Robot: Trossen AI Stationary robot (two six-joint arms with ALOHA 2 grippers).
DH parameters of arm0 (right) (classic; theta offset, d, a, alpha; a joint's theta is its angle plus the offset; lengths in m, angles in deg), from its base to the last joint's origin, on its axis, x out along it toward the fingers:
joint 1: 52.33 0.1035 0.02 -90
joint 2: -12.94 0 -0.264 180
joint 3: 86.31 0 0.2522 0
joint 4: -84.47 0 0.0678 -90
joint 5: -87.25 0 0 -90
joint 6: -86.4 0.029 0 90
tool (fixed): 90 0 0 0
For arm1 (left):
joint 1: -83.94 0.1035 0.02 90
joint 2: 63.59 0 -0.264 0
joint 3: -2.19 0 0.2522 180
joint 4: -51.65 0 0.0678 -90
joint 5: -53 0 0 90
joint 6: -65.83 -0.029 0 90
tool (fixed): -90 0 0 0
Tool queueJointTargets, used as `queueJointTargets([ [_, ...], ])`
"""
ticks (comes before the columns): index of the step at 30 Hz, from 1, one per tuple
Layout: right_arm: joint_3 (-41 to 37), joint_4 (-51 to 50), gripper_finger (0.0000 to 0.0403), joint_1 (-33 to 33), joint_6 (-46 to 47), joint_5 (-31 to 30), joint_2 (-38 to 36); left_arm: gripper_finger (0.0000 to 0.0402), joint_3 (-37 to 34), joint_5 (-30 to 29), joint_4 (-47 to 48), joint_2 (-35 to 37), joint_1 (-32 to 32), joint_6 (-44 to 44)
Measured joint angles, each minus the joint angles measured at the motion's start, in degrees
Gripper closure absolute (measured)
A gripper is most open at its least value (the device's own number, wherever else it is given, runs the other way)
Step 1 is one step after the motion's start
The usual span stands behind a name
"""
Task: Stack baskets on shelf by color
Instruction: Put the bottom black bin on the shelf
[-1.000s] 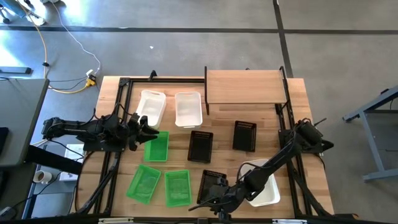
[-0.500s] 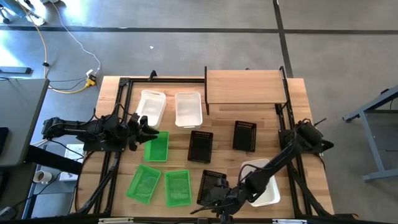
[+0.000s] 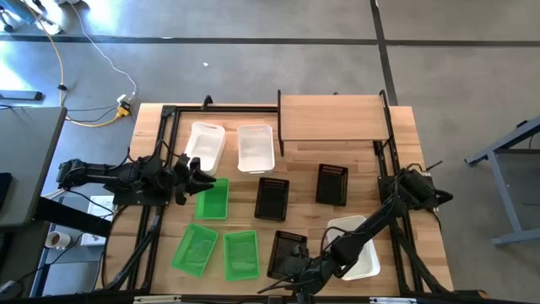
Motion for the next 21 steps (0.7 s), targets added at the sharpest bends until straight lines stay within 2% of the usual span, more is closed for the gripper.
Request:
queueJointTargets([
  [10,0.0,-1.3,0.027,0.0,-0.7,1.8,1.1,0.0268,0.0,-0.4,1.6,0.0,0.0,0.0],
  [21,0.0,-8.5,0.027,-0.3,-0.1,1.5,1.3,0.0268,0.0,-1.0,1.8,0.0,0.0,0.0],
])
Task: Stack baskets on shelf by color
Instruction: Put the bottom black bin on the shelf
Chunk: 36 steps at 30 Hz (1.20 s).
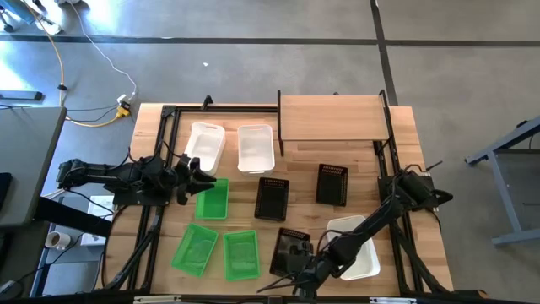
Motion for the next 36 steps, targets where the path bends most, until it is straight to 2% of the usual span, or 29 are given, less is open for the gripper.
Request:
queueJointTargets([
  [5,0.0,-1.2,0.0287,-0.5,0.2,0.5,0.0,0.0268,0.0,-1.1,0.0,0.0,0.0,0.0],
  [12,0.1,-0.7,0.0391,-1.1,-0.6,3.6,-0.1,0.0268,0.0,-1.1,0.0,0.0,0.0,0.0],
  [17,0.1,-0.4,0.0393,-0.2,2.3,4.1,-0.7,0.0268,0.0,-1.1,0.0,0.0,0.0,0.0],
  [24,0.1,-0.5,0.0401,1.4,3.7,2.6,-5.5,0.0268,0.0,-1.1,0.0,0.0,0.0,0.0],
  [36,0.0,-7.8,0.0403,2.3,3.5,-4.3,-13.8,0.0268,0.0,-1.5,0.0,0.0,0.0,0.0],
])
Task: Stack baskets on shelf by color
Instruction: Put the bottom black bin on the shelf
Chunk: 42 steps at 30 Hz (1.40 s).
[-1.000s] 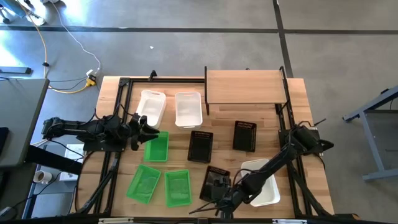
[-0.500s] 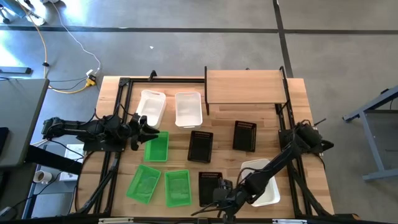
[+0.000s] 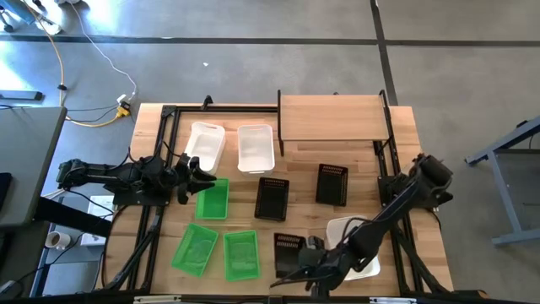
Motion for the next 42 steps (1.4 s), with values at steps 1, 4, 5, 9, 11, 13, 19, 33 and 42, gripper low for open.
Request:
queueJointTargets([
  [1,0.0,-1.0,0.0403,-0.1,0.0,-0.4,-0.8,0.0268,0.0,0.0,0.0,0.0,0.0,0.0],
  [4,0.0,-5.2,0.0403,-0.5,-0.6,-2.7,-3.3,0.0268,0.0,-0.3,0.0,0.0,0.0,0.0],
  [5,0.0,-6.8,0.0403,-0.7,-1.1,-3.5,-4.2,0.0268,0.0,-0.3,0.0,0.0,0.0,0.0],
  [9,0.0,-13.3,0.0403,-2.1,-1.5,-6.6,-8.3,0.0268,0.0,-0.5,0.0,0.0,0.0,0.0],
  [11,0.0,-15.7,0.0403,-3.0,-2.6,-8.9,-10.6,0.0268,0.0,-0.5,0.0,0.0,0.0,0.0],
  [13,0.0,-17.6,0.0403,-4.0,-4.2,-11.1,-13.3,0.0268,0.0,-0.7,0.0,0.0,0.0,0.0],
  [19,0.0,-22.9,0.0403,-8.0,-9.0,-17.2,-21.8,0.0268,0.0,-0.7,0.0,0.0,0.0,0.0],
  [33,0.0,-36.1,0.0403,-16.8,-21.8,-32.9,-38.1,0.0268,0.0,-0.9,0.0,0.0,0.0,0.0],
  [42,0.0,-45.8,0.0403,-25.9,-34.3,-32.0,-46.3,0.0268,0.0,-1.1,0.0,0.0,0.0,0.1],
])
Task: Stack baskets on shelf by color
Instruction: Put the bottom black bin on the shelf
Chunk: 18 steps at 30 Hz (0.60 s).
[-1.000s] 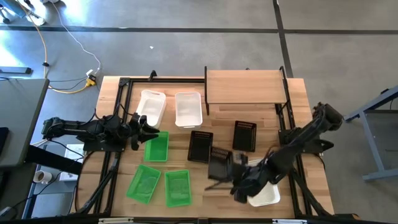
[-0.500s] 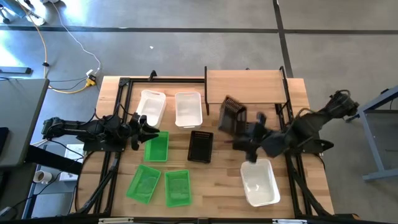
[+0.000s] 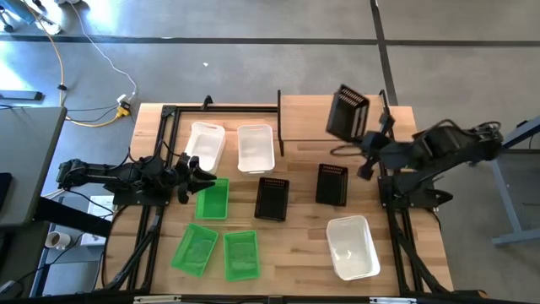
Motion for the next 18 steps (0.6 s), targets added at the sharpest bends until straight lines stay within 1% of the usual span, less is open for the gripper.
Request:
queueJointTargets([
  [4,-0.7,-4.2,0.0403,-4.1,-1.6,2.3,-3.4,0.0268,0.0,0.0,0.0,0.0,0.0,1.3],
  [7,-2.9,-4.6,0.0403,-6.1,-2.8,4.0,-5.9,0.0268,0.0,-0.6,0.0,0.0,0.0,1.5],
  [11,-6.2,-5.0,0.0403,-8.5,-4.3,6.5,-8.4,0.0268,0.0,-2.9,0.0,0.0,0.0,1.5],
  [18,-10.9,-5.4,0.0403,-13.4,-12.8,10.2,-10.5,0.0268,0.0,-4.9,0.0,0.0,0.0,1.7],
])
